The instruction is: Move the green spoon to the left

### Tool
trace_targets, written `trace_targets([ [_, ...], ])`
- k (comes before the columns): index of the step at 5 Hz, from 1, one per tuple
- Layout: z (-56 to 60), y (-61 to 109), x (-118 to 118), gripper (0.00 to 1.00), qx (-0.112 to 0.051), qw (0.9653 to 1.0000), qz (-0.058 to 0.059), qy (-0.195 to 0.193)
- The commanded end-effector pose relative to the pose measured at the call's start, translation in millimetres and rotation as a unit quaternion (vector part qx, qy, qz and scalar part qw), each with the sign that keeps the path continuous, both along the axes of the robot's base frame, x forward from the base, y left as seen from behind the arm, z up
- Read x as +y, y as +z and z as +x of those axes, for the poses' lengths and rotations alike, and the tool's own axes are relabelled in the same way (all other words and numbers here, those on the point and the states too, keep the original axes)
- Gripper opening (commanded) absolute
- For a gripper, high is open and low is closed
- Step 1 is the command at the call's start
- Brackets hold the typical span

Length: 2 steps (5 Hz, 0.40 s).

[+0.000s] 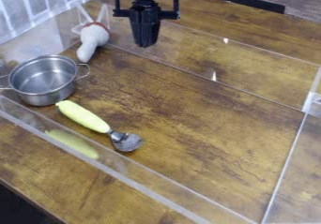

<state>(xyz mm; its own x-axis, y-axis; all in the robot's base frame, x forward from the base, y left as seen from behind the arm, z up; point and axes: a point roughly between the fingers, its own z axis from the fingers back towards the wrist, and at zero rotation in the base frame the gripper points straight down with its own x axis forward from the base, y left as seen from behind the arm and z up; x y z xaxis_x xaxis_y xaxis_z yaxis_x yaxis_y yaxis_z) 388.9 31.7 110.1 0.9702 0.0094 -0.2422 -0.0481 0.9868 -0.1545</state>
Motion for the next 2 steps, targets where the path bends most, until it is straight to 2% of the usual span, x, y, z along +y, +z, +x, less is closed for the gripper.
trace_targets([
  [1, -3.5, 13.1, 13.3, 0.00, -0.023, 0.9997, 0.007, 0.006],
  [2, -8.8, 5.4, 14.8, 0.00, -0.019, 0.9998, 0.007, 0.002],
])
